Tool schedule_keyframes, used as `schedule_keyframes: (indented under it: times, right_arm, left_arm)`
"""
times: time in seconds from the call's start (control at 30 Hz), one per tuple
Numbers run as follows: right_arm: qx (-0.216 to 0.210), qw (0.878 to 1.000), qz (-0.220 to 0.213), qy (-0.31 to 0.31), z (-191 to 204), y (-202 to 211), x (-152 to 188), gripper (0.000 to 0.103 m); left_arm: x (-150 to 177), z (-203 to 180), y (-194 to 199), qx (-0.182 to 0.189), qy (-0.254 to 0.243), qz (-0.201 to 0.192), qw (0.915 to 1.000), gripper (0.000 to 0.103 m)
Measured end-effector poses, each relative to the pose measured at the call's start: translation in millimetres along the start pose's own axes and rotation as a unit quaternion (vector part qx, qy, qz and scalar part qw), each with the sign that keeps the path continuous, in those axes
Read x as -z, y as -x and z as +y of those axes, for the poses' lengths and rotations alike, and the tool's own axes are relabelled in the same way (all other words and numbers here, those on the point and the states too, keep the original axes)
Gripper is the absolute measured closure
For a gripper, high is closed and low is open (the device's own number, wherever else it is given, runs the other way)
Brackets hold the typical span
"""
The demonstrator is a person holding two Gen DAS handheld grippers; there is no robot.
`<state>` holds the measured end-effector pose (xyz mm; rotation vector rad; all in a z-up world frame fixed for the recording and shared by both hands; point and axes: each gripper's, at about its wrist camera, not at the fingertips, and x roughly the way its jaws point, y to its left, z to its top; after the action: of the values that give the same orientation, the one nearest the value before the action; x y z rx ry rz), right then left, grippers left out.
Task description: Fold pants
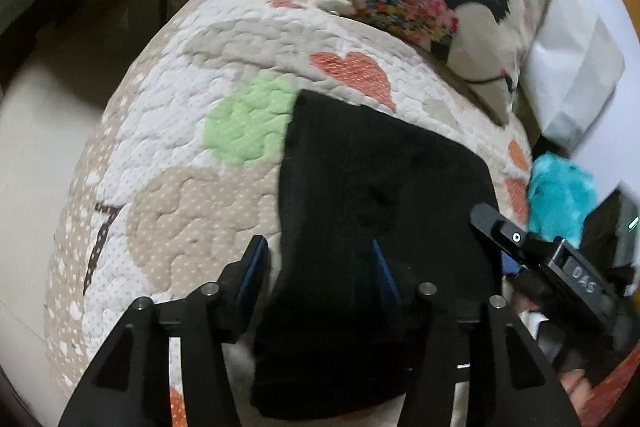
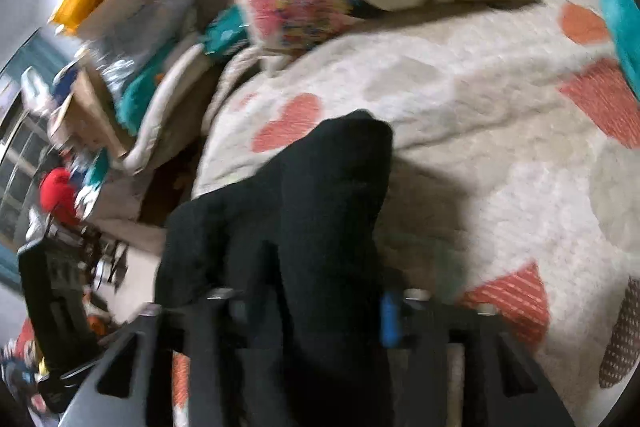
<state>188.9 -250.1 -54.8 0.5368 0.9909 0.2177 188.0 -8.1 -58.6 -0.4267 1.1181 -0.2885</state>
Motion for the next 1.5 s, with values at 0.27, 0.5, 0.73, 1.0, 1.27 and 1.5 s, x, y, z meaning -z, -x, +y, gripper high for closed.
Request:
schedule_keyframes:
  times: [0.27, 0.5, 0.73, 1.0, 1.27, 1.5]
  right_arm:
    - [0.019, 0.999, -0.032, -0.035, -24.0, 27.4, 4.2, 0.033]
    - [0.068, 0.996, -0.054, 0.024, -6.1, 45.9, 25.9, 0.033]
    - [0.114, 0.988, -0.069, 0.078, 15.0, 96.2, 62.9, 0.029]
    - [0.118, 0.988, -0.03, 0.093, 25.2, 112.4, 140.4, 0.024]
    - [0.137, 0.984, -0.034, 0.109, 35.4, 117.9, 173.4, 0.023]
    - [0.161, 0.981, -0.034, 0.097, 29.6, 128.9, 193.0, 0.022]
  left_arm:
    - [-4.4, 33.8, 12.1, 0.057, 0.081, 0.013, 0.995, 0.04]
    - [-7.2, 25.9, 34.3, 0.11, 0.067, -0.005, 0.9917, 0.04]
    - [29.7, -7.3, 84.7, 0.008, -0.036, -0.085, 0.9957, 0.034]
    - [118.1, 9.5, 90.7, -0.066, -0.028, -0.059, 0.9957, 0.034]
    - [172.4, 5.5, 114.7, -0.144, -0.079, -0.099, 0.9814, 0.034]
    - [193.8, -14.5, 140.2, -0.195, -0.142, -0.161, 0.9569, 0.033]
